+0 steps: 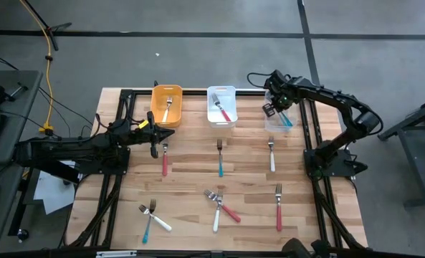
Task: Sort silverware by color (type)
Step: Put the bottom right blue fork into the transparent bin, then put the bottom left white fork into the yellow bin
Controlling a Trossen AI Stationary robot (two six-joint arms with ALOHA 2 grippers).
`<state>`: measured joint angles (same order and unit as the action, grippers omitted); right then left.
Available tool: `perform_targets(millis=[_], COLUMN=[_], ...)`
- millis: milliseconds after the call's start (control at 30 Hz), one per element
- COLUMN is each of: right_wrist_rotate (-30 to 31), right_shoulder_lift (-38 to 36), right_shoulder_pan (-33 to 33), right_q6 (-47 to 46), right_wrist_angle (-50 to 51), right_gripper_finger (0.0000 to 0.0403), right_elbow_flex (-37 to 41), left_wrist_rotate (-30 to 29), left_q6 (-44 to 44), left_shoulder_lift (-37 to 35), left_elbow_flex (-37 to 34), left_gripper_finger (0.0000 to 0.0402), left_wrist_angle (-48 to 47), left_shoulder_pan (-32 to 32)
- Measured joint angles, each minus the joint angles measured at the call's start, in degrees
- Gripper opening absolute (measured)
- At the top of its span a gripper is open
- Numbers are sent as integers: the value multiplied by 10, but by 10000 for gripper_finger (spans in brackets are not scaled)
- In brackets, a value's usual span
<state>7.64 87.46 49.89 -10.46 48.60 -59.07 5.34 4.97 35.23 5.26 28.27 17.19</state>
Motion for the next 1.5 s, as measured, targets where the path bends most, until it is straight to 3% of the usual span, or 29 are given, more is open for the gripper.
perform_targets(millis=[133, 400, 533, 733, 967, 1300, 1500], right_wrist_rotate=[-4, -4, -4, -4, 15, -3, -4], right_shoulder_lift=[0, 0, 0, 0, -6, -6, 19], right_shoulder_pan=[3, 3, 3, -2, -22, -3, 11], right_q6=[0, 4, 8, 27, 67, 66, 70], right_wrist_angle=[0, 6, 18, 29, -13, -182, -206], right_gripper_finger=[25, 105, 118, 91, 8, 3, 1], right_elbow_flex=[0, -4, -24, -52, -44, 39, 42], left_wrist_rotate=[0, 0, 0, 0, 0, 0, 0], left_q6=[0, 1, 1, 2, 0, -3, -3], left_shoulder_lift=[0, 0, 0, 0, 0, 0, 0], left_elbow_flex=[0, 0, 0, 0, 0, 0, 0], left_gripper_finger=[1, 1, 1, 1, 1, 1, 1], left_wrist_angle=[0, 0, 0, 0, -1, -3, -3], left_shoulder_pan=[0, 0, 0, 0, 0, 0, 0])
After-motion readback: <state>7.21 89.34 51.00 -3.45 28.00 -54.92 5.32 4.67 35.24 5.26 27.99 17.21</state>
